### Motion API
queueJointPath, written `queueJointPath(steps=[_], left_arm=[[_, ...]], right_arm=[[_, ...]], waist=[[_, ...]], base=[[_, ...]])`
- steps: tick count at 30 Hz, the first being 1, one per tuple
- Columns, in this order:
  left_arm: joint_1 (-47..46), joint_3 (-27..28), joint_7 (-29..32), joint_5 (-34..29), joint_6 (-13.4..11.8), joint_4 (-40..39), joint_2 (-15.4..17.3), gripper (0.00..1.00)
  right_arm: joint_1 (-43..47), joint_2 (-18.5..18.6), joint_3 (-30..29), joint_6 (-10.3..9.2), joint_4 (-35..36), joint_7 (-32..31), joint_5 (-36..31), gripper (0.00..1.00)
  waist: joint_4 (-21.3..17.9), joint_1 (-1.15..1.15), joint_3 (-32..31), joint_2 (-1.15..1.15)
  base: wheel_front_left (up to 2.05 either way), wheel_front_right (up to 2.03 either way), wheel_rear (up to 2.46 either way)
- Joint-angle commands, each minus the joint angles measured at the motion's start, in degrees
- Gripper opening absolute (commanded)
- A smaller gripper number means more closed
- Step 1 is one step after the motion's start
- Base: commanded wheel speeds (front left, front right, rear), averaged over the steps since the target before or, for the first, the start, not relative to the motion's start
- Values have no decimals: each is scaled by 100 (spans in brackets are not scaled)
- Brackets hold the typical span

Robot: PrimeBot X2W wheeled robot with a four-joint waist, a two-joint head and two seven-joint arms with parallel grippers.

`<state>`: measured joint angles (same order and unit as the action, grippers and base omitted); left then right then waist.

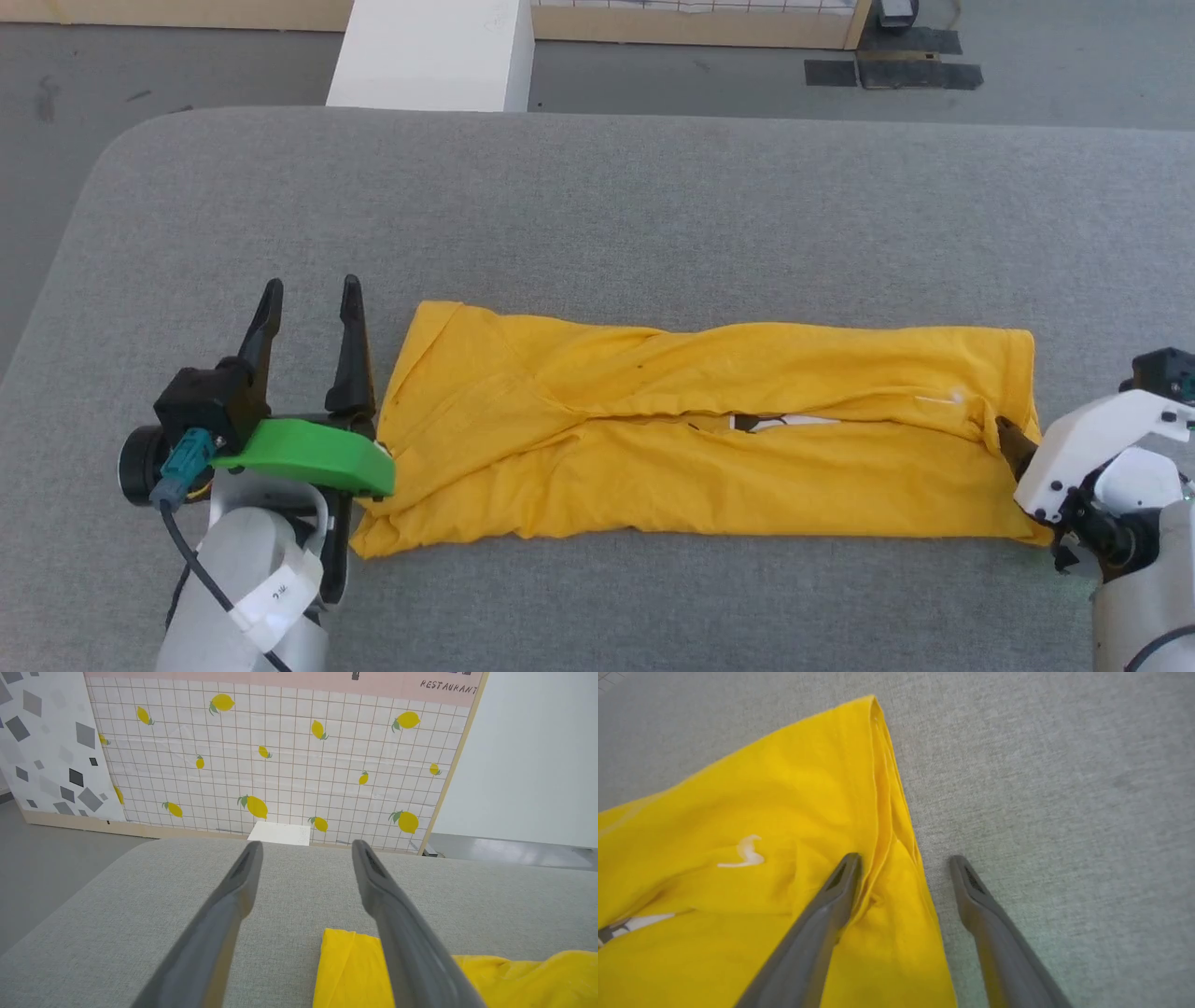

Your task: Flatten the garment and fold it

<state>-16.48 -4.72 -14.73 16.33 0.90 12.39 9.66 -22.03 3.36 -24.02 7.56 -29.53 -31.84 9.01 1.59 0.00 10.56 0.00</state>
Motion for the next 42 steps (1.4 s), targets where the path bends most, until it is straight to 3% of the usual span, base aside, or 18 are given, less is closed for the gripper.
queueJointPath(steps=[1, 2, 4, 11, 20, 26, 33, 42], left_arm=[[49, 38, -27, -65, 58, 14, -60, 100], [53, 62, -27, -92, 79, 22, -83, 100], [65, 130, -27, -144, 126, 42, -135, 100], [64, 290, -27, -264, 267, 115, -239, 100], [52, 420, -27, -383, 410, 217, -381, 100], [38, 472, -27, -438, 474, 296, -423, 100], [114, 519, -27, -501, 528, 352, -461, 100], [137, 533, -27, -578, 570, 379, -493, 100]], right_arm=[[-2, -47, 63, -8, -185, -189, 14, 58], [-15, -47, 108, -8, -223, -269, 70, 34], [-22, -47, 215, -8, -227, -362, 208, 0], [83, -47, 146, -8, 149, -185, 97, 0], [339, 113, -1311, -8, 1133, 413, -1637, 0], [441, 191, -1492, -8, 1320, 530, -1986, 0], [831, 104, -479, -8, 2159, 137, -1441, 0], [1319, 11, 1723, -8, 4631, -1179, -674, 0]], waist=[[7, 0, 1, 0], [8, 0, 2, 0], [0, 0, -2, 0], [-34, 0, -11, 0], [21, 0, -21, 0], [61, 0, -61, 0], [125, 0, -180, 0], [179, 0, -204, 0]], base=[[0, 0, 0], [0, 0, 0], [0, 0, 0], [0, 0, 0], [0, 0, 0], [0, 0, 0], [0, 0, 0], [0, 0, 0]])
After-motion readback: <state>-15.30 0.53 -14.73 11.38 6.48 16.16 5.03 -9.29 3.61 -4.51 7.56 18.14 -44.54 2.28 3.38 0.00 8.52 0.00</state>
